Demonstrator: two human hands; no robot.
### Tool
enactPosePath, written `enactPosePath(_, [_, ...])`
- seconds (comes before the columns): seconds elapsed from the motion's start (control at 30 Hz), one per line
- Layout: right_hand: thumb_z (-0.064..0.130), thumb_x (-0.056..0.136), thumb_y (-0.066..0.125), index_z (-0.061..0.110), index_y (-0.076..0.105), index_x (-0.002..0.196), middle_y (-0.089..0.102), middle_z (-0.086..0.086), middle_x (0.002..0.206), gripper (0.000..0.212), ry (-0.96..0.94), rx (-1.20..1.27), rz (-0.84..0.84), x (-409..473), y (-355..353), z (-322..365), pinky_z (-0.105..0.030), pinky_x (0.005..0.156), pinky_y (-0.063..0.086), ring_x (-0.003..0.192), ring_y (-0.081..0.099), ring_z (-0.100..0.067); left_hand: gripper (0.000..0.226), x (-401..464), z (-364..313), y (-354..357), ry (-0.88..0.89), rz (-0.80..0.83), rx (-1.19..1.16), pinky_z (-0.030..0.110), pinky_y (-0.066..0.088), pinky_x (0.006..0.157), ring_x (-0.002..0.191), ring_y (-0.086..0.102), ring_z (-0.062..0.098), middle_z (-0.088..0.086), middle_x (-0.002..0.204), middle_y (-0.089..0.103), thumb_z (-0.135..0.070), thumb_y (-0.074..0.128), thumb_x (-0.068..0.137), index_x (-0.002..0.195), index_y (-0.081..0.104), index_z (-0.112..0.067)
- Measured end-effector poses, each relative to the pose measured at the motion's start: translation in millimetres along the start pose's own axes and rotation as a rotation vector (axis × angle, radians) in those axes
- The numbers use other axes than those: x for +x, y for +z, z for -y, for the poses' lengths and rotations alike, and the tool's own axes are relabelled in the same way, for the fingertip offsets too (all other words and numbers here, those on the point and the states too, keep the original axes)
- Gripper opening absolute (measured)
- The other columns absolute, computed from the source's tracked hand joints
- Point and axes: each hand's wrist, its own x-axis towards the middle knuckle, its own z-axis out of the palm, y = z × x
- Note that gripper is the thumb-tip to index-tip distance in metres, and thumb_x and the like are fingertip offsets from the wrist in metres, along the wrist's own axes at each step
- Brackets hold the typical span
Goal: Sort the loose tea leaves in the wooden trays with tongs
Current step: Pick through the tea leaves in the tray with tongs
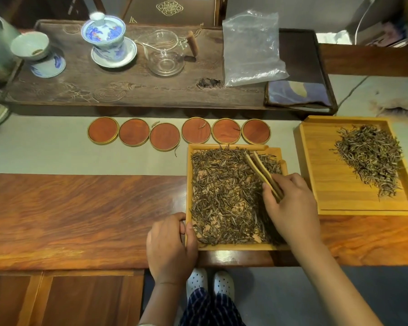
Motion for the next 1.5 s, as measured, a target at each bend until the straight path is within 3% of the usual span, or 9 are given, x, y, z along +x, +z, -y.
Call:
enactPosePath(0.33, [0.018, 0.087, 0.065, 0.003, 0.067, 0.111, 0.057, -0.012, 0.089, 0.028, 0.019, -0.013, -0.058, 1.8, 2.0, -4.2, -0.024, 0.065, 0.037, 0.077, 0.059, -0.029, 0.005, -0.5, -0.4, 0.1, -0.015, 0.024, -0.038, 0.029, 0.028, 0.066, 0.066, 0.035, 0.013, -0.021, 0.065, 0.026, -0.036, 0.043, 0.083, 0.081, 0.039, -0.035])
enactPosePath(0.5, [0.018, 0.087, 0.064, 0.002, 0.066, 0.113, 0.057, -0.014, 0.090, 0.030, 0.046, 0.008, -0.019, -1.2, 3.4, -2.1, -0.027, 0.066, 0.040, 0.080, 0.059, -0.031, 0.011, -0.3, 1.0, 1.0, -0.016, 0.013, -0.036, 0.029, 0.030, 0.067, 0.069, 0.045, 0.017, -0.021, 0.067, 0.029, -0.035, 0.044, 0.082, 0.079, 0.050, -0.026])
enactPosePath(0.7, [0.024, 0.087, 0.064, 0.010, 0.066, 0.113, 0.048, 0.003, 0.088, 0.029, -0.077, 0.074, 0.081, -21.6, 0.0, 26.6, -0.008, 0.051, 0.031, 0.063, 0.044, -0.005, 0.016, -0.9, 1.1, 0.7, -0.032, 0.024, -0.031, 0.030, 0.032, 0.067, 0.067, 0.045, 0.017, -0.021, 0.066, 0.029, -0.035, 0.043, 0.082, 0.078, 0.052, -0.022])
enactPosePath(0.9, [0.027, 0.087, 0.064, 0.011, 0.068, 0.110, 0.054, 0.002, 0.089, 0.028, -0.135, 0.068, 0.215, -51.1, 8.1, 44.4, -0.022, 0.045, 0.049, 0.057, 0.055, -0.010, 0.011, -0.1, 1.1, 0.3, -0.020, 0.025, -0.053, 0.028, 0.028, 0.066, 0.067, 0.031, 0.009, -0.022, 0.064, 0.028, -0.035, 0.045, 0.082, 0.077, 0.035, -0.033])
enactPosePath(1.0, [0.025, 0.087, 0.064, 0.009, 0.068, 0.109, 0.056, -0.001, 0.088, 0.027, -0.146, 0.041, 0.233, -55.5, 13.0, 46.0, -0.022, 0.042, 0.047, 0.054, 0.056, -0.013, 0.007, -0.1, 1.9, 1.0, -0.014, 0.020, -0.046, 0.029, 0.030, 0.067, 0.067, 0.040, 0.015, -0.022, 0.065, 0.027, -0.035, 0.046, 0.082, 0.078, 0.045, -0.029])
enactPosePath(1.07, [0.025, 0.088, 0.064, 0.009, 0.068, 0.109, 0.055, -0.002, 0.089, 0.027, -0.131, 0.034, 0.230, -52.4, 15.4, 47.0, -0.021, 0.042, 0.045, 0.052, 0.052, -0.011, 0.012, -0.5, 2.3, 1.6, -0.017, 0.014, -0.038, 0.029, 0.031, 0.068, 0.068, 0.044, 0.016, -0.024, 0.066, 0.026, -0.035, 0.046, 0.082, 0.079, 0.051, -0.023])
enactPosePath(1.17, [0.023, 0.086, 0.065, 0.009, 0.068, 0.107, 0.056, -0.002, 0.088, 0.025, -0.146, 0.039, 0.176, -50.2, 14.1, 46.8, -0.016, 0.042, 0.039, 0.052, 0.045, -0.006, 0.012, -0.4, 2.0, 0.9, -0.016, 0.008, -0.037, 0.029, 0.030, 0.067, 0.067, 0.036, 0.011, -0.027, 0.066, 0.025, -0.035, 0.046, 0.082, 0.079, 0.050, -0.024])
enactPosePath(1.37, [0.025, 0.087, 0.063, 0.010, 0.069, 0.107, 0.057, 0.001, 0.089, 0.026, -0.158, 0.021, 0.183, -70.1, 11.2, 39.5, -0.020, 0.045, 0.050, 0.055, 0.055, -0.010, 0.008, -0.9, 3.2, 1.4, -0.023, 0.017, -0.055, 0.029, 0.028, 0.067, 0.068, 0.031, 0.010, -0.026, 0.065, 0.029, -0.035, 0.045, 0.082, 0.079, 0.046, -0.028])
enactPosePath(1.5, [0.024, 0.087, 0.063, 0.010, 0.069, 0.106, 0.056, 0.000, 0.089, 0.024, -0.141, 0.023, 0.113, -65.8, 10.5, 39.2, -0.015, 0.047, 0.043, 0.057, 0.055, -0.010, 0.012, -0.2, 3.0, 2.4, -0.034, 0.029, -0.056, 0.029, 0.028, 0.067, 0.070, 0.033, 0.010, -0.025, 0.066, 0.029, -0.035, 0.045, 0.082, 0.080, 0.050, -0.024])
